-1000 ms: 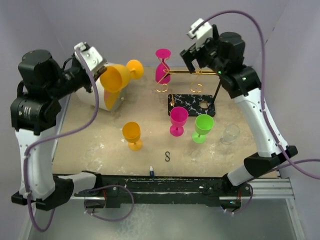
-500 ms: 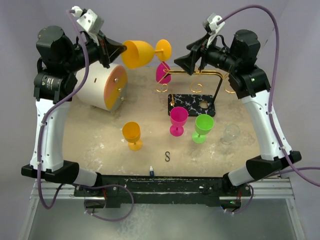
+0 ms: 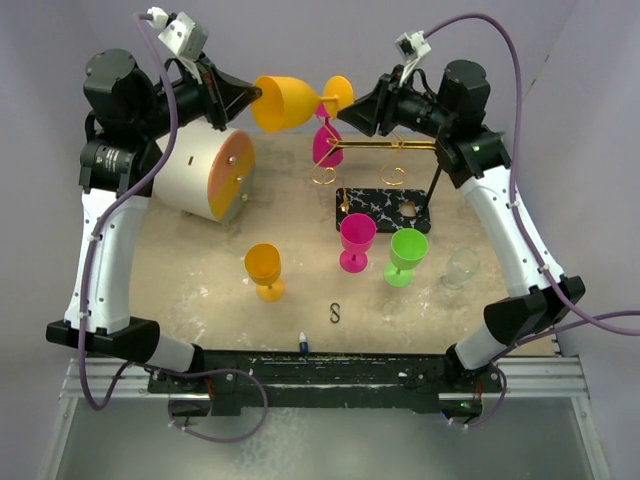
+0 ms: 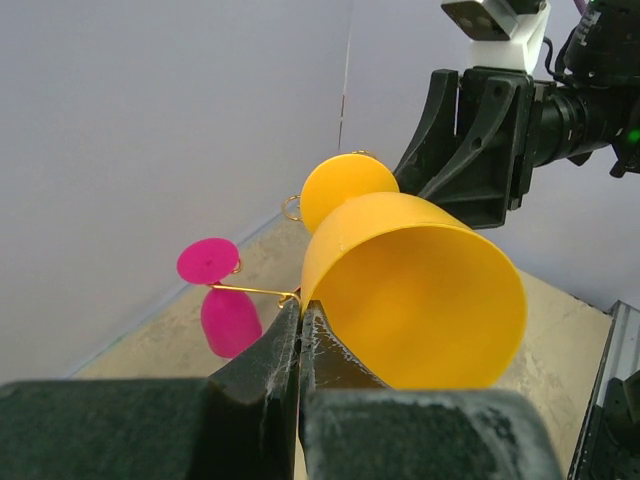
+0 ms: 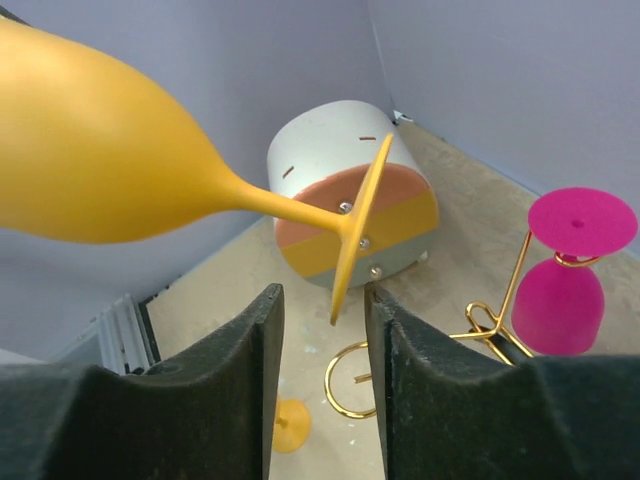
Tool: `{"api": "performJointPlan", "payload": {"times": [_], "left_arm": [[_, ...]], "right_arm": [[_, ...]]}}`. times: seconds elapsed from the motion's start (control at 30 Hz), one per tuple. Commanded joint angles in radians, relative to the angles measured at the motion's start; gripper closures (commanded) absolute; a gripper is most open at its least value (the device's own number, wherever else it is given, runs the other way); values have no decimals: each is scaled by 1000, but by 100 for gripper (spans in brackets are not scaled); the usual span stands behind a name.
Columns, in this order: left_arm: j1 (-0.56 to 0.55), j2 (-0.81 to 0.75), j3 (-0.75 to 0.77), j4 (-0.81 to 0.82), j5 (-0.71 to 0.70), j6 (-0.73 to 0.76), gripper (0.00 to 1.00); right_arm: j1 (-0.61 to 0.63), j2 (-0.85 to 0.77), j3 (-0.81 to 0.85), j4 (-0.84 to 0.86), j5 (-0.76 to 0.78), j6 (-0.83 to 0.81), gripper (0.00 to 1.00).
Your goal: Place the wine glass upside down on the wine glass rack
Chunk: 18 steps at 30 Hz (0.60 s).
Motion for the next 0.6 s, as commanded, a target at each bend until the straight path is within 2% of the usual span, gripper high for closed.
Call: {"api": "performJointPlan", "payload": {"times": [0.0,0.07,0.17,0.3,0.33,0.37,0.47,0.57], "left_arm": [[-7,-8,-9,68,19,-20,100],[-9,-12,-19,67,22,-17,100],[-9,-17,-29,70,26,-14,100],[-9,-27,-47,76,42,-20,100],[-9,-31,-54,78,51,-22,96],[-9,-37,-62,80,60,-24,89],[-9,-58,-89,75,72,-23,57],[-7,-86,-109,42,53,-3,34]], "right_arm": [[1,-11,17,94,-3,64,62],[1,-8,21,96,-1,68,71],[1,-6,25,86,37,71,99],[1,-7,35,44,82,58,100],[1,-10,42,30,101,44,100],[0,-12,53,15,139,24,100],[-5,-21,72,-20,204,-20,100],[-27,-31,80,-43,259,-50,100]]}}
